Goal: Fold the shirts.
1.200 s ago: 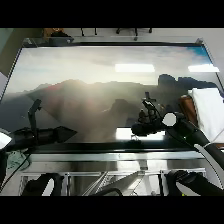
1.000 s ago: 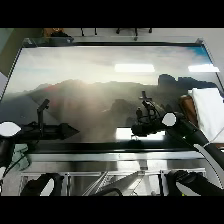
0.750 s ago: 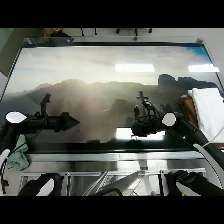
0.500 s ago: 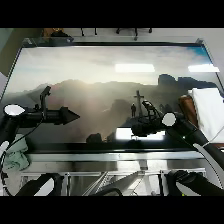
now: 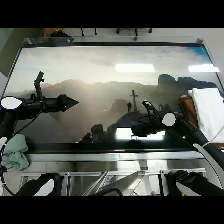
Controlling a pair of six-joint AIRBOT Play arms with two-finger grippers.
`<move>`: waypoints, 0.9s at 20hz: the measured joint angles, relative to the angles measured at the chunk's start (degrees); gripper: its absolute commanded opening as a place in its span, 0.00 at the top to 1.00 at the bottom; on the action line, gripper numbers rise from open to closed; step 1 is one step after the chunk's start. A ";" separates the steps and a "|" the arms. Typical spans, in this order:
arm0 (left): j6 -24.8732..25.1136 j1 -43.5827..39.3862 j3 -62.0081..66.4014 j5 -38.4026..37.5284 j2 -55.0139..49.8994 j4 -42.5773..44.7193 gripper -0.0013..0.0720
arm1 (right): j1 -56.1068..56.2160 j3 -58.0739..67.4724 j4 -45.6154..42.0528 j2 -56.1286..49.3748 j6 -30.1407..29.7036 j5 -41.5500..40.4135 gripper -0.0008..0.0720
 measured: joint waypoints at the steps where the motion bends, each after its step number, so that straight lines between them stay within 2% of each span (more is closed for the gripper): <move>1: 1.29 -0.33 0.17 1.25 0.00 0.20 0.96 | 0.00 0.00 -0.02 0.00 0.02 -0.02 0.96; 5: 4.61 -0.70 0.57 7.32 -0.02 3.98 0.96 | 0.00 0.00 0.00 0.00 0.02 0.00 0.96; 6: 5.07 -0.39 0.63 9.05 -0.02 5.07 0.73 | 0.00 0.00 0.00 0.00 0.02 -0.02 0.96; 7: 5.42 0.26 0.85 10.71 -0.02 6.82 0.13 | 0.00 0.00 0.00 0.00 0.02 -0.04 0.96; 8: 5.55 1.18 1.27 11.69 -0.02 9.38 0.02 | 0.00 0.00 0.00 0.00 0.00 -0.07 0.96; 11: 2.86 6.14 3.67 10.69 -0.02 22.56 0.01 | 0.00 0.00 0.00 0.00 0.02 -0.22 0.96; 15: -5.51 16.28 5.77 2.49 -0.02 43.74 0.01 | 0.00 0.00 0.00 0.00 0.02 -0.39 0.96; 18: -10.64 23.80 6.25 -3.28 -0.02 56.02 0.01 | 0.00 0.00 -0.02 0.00 0.02 -0.42 0.96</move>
